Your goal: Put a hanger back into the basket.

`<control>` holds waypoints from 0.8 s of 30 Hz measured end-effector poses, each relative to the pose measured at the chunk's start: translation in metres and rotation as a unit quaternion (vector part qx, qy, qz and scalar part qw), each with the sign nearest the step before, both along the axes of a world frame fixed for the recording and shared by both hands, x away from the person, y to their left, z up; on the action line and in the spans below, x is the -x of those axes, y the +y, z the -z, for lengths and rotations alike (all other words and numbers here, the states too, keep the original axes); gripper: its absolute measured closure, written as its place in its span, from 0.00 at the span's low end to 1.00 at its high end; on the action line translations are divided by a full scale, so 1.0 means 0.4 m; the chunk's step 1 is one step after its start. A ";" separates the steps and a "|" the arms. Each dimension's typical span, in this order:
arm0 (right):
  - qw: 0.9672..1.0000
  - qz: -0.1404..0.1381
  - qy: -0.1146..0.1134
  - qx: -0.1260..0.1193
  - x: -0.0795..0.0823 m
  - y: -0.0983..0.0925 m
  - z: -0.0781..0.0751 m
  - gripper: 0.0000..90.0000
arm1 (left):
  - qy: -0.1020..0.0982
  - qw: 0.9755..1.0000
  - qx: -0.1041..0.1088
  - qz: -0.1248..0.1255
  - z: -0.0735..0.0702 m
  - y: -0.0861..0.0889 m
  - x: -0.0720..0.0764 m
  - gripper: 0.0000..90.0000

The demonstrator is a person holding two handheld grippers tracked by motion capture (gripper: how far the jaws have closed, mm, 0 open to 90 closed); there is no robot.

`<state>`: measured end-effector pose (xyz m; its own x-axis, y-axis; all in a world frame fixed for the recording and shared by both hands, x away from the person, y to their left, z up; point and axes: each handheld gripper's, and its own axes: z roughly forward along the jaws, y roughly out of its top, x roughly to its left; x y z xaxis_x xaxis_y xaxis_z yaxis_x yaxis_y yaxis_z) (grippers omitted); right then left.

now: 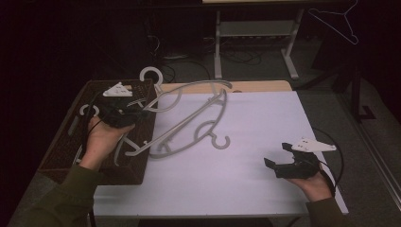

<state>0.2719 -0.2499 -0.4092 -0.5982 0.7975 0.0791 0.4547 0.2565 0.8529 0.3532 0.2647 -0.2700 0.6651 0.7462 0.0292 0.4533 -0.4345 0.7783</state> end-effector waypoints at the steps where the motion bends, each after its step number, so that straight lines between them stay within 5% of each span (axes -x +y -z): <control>1: 1.000 0.000 0.000 0.000 0.000 0.001 0.000 0.10 | -0.004 1.000 -0.001 -0.003 -0.003 0.012 0.000 0.91; 10: 1.000 0.000 -0.002 0.000 0.000 0.003 -0.001 0.10 | -0.016 0.999 -0.002 -0.039 -0.029 0.111 0.008 0.91; 24: 1.000 0.003 0.002 0.003 -0.002 0.003 0.002 0.10 | -0.024 0.995 -0.008 -0.101 -0.035 0.265 0.015 0.91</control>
